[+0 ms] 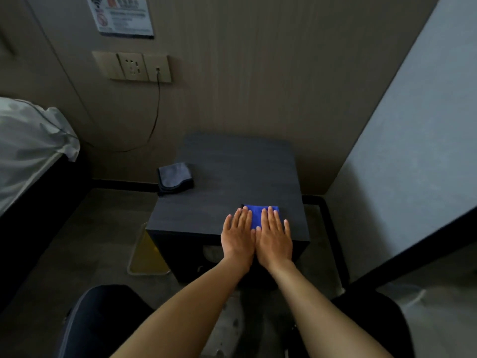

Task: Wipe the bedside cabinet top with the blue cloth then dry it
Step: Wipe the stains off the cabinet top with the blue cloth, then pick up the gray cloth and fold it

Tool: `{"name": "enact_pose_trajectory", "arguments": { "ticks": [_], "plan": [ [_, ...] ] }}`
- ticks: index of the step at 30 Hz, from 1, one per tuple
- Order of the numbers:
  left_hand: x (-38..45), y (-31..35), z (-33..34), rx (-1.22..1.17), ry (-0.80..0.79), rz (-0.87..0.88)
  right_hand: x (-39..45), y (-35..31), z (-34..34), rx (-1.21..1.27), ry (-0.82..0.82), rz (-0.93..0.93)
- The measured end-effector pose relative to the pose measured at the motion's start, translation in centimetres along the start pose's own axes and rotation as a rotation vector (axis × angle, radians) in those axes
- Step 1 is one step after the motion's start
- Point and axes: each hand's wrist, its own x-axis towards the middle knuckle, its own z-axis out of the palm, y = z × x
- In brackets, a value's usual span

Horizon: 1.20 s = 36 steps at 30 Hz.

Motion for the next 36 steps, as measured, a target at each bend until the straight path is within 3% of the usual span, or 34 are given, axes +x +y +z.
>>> {"name": "enact_pose_trajectory", "arguments": {
  "ticks": [8,18,22,28,36],
  "plan": [
    [-0.4,5.1,-0.6,0.011,0.018,0.133,-1.7,5.2,-1.2,-0.003,-0.012,0.091],
    [-0.3,5.1,-3.2,0.159,0.112,0.298,-3.1,6.5,-4.0,0.115,-0.059,0.115],
    [-1.0,4.5,-4.9,0.061,0.078,0.242,-3.6,6.2,-4.6,0.242,-0.074,0.1],
    [-0.7,2.3,-5.2,-0.118,0.126,0.263,-4.9,7.3,-4.5,0.1,0.061,-0.097],
    [0.0,-1.0,-7.6,-0.455,0.121,0.282,-5.8,6.1,-7.0,0.219,0.264,-0.126]
  ]
}}
